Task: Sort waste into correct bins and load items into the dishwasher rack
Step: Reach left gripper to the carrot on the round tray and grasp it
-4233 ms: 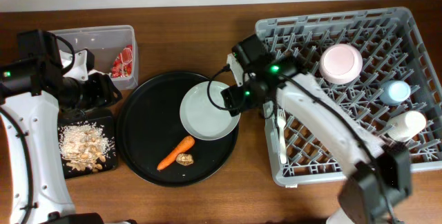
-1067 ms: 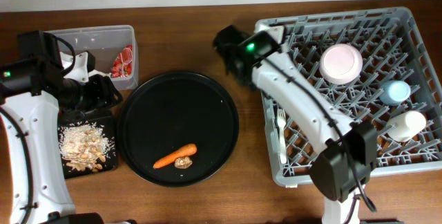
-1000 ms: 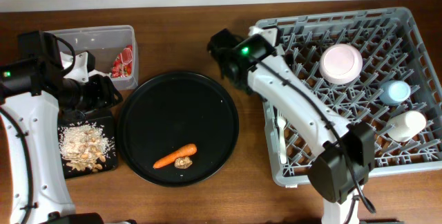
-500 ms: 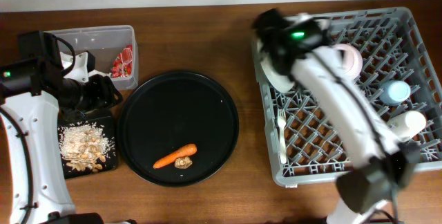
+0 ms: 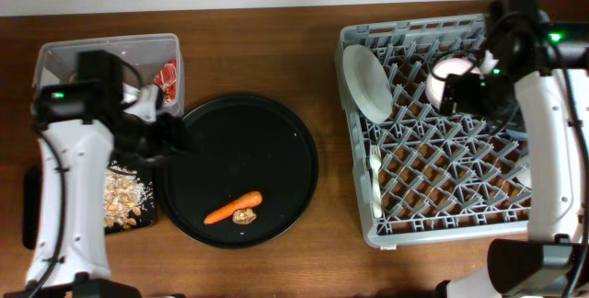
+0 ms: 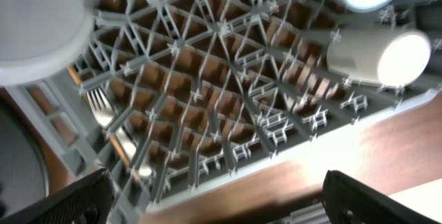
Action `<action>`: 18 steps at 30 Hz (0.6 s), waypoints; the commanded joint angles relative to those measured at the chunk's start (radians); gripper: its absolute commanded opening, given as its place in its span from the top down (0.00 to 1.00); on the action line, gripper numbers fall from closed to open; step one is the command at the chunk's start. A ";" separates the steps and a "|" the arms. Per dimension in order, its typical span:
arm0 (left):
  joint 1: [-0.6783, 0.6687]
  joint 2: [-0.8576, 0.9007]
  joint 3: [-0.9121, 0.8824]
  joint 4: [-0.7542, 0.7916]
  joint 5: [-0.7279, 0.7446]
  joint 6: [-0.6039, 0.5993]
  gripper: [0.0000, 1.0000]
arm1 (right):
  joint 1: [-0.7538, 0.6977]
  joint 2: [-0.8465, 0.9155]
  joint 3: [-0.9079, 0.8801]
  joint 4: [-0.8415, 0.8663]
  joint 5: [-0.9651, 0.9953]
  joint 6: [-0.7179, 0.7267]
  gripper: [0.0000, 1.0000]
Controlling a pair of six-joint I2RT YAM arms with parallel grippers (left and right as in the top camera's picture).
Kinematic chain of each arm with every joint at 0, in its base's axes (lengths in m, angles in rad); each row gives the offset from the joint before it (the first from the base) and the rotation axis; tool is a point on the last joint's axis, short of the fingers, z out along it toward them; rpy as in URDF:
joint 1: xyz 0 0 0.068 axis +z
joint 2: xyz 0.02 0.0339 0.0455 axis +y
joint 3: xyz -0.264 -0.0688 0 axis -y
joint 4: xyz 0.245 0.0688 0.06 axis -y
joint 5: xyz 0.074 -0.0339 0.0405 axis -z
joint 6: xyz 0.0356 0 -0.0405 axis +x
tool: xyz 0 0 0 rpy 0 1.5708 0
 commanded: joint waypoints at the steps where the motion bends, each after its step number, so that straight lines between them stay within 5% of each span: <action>1: -0.093 -0.005 -0.136 0.059 0.082 -0.240 0.32 | -0.040 -0.011 0.000 -0.019 -0.066 -0.030 0.01; 7: -0.216 -0.005 -0.383 0.271 0.100 -0.658 0.06 | -0.045 -0.011 0.000 -0.017 -0.068 -0.033 0.01; 13: -0.276 -0.005 -0.594 0.511 0.045 -0.923 0.05 | -0.045 -0.011 0.000 -0.013 -0.070 -0.032 0.01; 18: -0.277 -0.005 -0.687 0.645 0.011 -1.001 0.05 | -0.045 -0.011 0.000 -0.013 -0.071 -0.032 0.01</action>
